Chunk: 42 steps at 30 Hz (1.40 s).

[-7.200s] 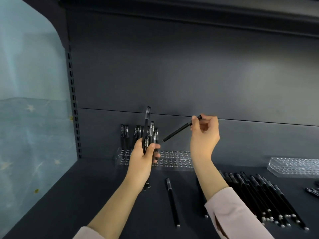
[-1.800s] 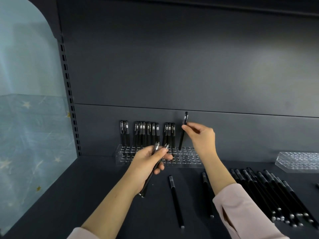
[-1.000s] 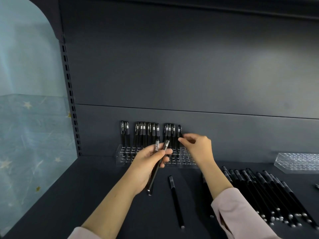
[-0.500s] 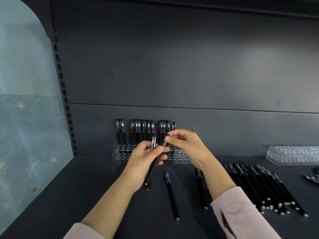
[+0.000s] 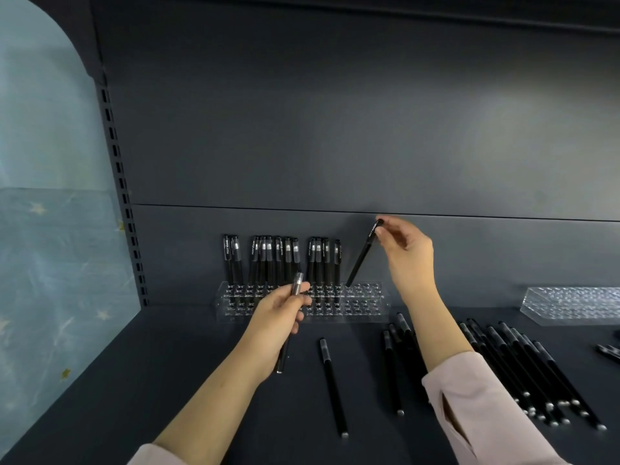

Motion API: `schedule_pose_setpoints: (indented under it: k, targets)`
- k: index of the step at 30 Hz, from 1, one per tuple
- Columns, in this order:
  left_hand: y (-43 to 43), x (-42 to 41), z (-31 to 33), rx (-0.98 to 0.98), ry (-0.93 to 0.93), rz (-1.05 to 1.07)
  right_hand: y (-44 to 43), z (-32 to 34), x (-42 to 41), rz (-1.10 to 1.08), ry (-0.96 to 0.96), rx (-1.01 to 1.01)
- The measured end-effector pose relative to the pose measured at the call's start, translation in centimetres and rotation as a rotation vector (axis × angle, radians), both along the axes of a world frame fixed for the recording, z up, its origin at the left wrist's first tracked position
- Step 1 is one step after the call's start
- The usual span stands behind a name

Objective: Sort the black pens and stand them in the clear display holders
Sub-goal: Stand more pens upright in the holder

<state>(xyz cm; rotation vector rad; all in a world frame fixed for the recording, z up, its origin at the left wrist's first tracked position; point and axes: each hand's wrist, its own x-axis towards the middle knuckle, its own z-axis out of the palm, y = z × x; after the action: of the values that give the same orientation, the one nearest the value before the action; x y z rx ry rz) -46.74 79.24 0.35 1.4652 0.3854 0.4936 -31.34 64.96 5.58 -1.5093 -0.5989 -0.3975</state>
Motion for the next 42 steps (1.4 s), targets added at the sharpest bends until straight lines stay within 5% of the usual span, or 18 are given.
schedule_pose_setpoints:
  k: [20, 30, 38, 42]
  targets:
    - [0.3, -0.3, -0.2, -0.035, -0.066, -0.135, 1.3, 0.6, 0.8, 0.186, -0.011, -0.043]
    - [0.7, -0.1, -0.1, -0.073, -0.010, -0.099, 1.7, -3.1, 1.8, 0.171, 0.044, -0.422]
    - [0.6, 0.3, 0.2, -0.158, -0.006, -0.073, 1.0, -3.9, 0.5, 0.289, 0.122, -0.430]
    - [0.4, 0.1, 0.3, -0.153, -0.005, -0.076, 1.8, -4.4, 0.2, 0.112, 0.054, -0.516]
